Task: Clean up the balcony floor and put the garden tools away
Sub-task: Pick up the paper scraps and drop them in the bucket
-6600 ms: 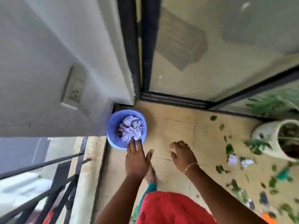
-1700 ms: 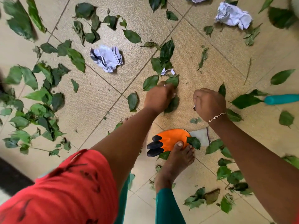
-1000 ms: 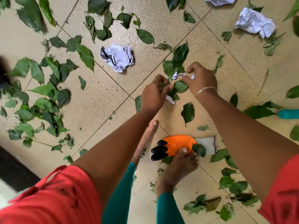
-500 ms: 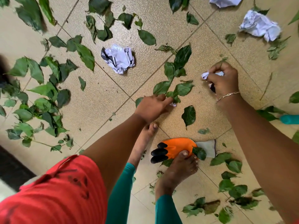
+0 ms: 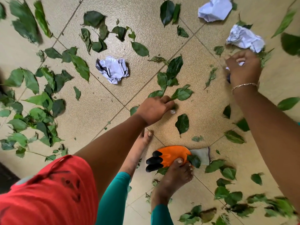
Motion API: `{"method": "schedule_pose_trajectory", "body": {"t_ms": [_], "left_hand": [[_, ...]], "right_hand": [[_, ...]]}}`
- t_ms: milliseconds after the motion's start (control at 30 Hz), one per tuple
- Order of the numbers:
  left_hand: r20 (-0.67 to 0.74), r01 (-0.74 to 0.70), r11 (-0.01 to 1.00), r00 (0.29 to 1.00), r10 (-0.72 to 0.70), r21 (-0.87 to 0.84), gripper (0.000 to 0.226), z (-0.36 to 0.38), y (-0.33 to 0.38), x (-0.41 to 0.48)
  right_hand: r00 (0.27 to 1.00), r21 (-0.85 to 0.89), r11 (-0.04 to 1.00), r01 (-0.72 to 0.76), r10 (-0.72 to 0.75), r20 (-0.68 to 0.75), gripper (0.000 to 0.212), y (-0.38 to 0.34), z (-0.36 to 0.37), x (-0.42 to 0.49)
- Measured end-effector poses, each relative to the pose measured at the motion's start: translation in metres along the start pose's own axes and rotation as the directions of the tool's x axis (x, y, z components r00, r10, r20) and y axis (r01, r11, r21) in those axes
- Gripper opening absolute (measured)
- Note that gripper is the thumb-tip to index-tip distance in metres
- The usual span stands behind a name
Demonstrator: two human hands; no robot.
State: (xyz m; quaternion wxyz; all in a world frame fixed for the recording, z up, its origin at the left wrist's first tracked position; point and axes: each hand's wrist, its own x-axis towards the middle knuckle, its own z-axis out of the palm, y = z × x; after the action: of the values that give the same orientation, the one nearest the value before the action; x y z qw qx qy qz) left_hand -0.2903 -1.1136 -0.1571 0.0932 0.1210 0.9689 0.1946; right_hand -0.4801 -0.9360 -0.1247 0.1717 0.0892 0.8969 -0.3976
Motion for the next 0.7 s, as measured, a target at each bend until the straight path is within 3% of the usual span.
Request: {"method": "schedule_pose_trajectory", "body": {"t_ms": [33,100,233,333,500,600,700], "left_hand": [[-0.067,0.035,0.999,0.997,-0.036,-0.022,0.020,-0.003,0.003,0.006],[-0.178,0.121,0.985,0.974,-0.141,-0.122,0.022,-0.011,0.006,0.028],[-0.200,0.224,0.935,0.938,-0.283,-0.274,0.016,-0.041,0.008,0.093],[-0.176,0.306,0.916,0.918,-0.356,-0.261,0.030,-0.063,0.005,0.141],[-0.009,0.456,0.880,0.887,-0.461,-0.135,0.068,-0.084,-0.016,0.200],[0.090,0.425,0.905,0.901,-0.425,0.018,0.077,-0.088,-0.025,0.223],[0.174,0.432,0.892,0.876,-0.450,0.135,0.070,-0.090,-0.030,0.235]], "right_hand": [[0.996,-0.060,0.997,0.047,-0.051,-0.069,0.015,-0.002,-0.004,0.006],[0.988,-0.184,0.980,0.076,-0.098,-0.116,0.040,-0.006,-0.014,0.019],[0.988,-0.404,0.908,0.114,-0.062,0.139,0.064,-0.013,-0.023,0.048],[0.960,-0.481,0.858,0.181,-0.047,0.277,0.052,-0.013,-0.027,0.054],[0.950,-0.471,0.855,0.217,-0.074,0.302,0.021,0.004,-0.028,0.030],[0.967,-0.281,0.946,0.158,-0.091,0.237,0.020,0.016,-0.029,0.015],[0.978,0.148,0.988,-0.040,0.009,0.207,0.023,0.018,-0.034,-0.008]]}}
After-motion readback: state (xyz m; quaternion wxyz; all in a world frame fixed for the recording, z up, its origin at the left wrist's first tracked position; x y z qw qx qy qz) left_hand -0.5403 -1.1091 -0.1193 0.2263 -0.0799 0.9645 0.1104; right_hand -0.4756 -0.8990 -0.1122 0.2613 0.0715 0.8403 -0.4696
